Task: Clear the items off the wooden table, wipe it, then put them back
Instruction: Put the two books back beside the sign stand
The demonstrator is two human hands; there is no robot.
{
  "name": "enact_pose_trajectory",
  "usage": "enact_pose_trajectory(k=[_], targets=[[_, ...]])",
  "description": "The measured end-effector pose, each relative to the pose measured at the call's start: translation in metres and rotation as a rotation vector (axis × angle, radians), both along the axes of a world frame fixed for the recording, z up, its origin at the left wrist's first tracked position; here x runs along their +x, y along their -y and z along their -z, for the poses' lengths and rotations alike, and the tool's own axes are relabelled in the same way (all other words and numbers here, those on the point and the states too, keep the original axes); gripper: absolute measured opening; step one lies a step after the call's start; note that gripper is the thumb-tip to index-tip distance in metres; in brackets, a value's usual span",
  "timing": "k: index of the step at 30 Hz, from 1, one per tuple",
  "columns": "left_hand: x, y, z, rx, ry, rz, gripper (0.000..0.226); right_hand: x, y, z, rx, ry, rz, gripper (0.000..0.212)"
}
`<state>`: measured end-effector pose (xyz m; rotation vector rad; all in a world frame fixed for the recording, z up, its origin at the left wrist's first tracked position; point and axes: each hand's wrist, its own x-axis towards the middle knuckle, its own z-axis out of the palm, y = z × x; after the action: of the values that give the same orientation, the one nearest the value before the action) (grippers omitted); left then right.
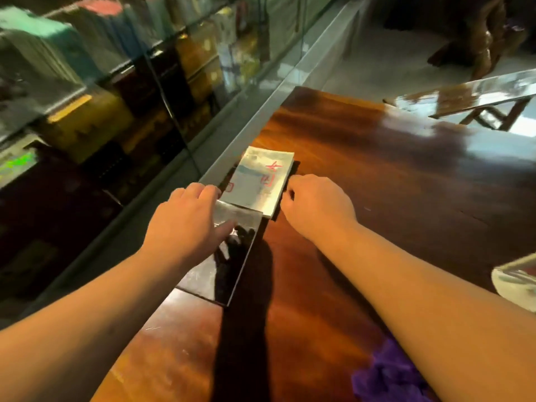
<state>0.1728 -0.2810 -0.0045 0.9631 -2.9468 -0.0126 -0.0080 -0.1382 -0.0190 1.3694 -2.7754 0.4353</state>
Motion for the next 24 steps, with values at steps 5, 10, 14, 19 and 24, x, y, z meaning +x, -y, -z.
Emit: enact_pose_trajectory(k=[5, 10, 14, 19, 24], targets=[[0.025, 0.037, 0.032, 0.139, 0.103, -0.13, 0.082, -0.006, 0.055, 0.043, 0.174, 0.183, 0.163, 0.04], [0.026, 0.043, 0.063, 0.321, 0.301, -0.281, 0.113, -0.017, 0.086, 0.078, 0.299, 0.412, 0.337, 0.059], [0.025, 0.043, 0.076, 0.385, 0.338, -0.333, 0.117, -0.021, 0.098, 0.09, 0.313, 0.439, 0.377, 0.061], [0.019, 0.047, 0.08, 0.425, 0.327, -0.373, 0.12, -0.029, 0.104, 0.09, 0.35, 0.515, 0.386, 0.062], [0.021, 0.055, 0.085, 0.524, 0.313, -0.455, 0.126, -0.035, 0.101, 0.089, 0.341, 0.561, 0.349, 0.053]])
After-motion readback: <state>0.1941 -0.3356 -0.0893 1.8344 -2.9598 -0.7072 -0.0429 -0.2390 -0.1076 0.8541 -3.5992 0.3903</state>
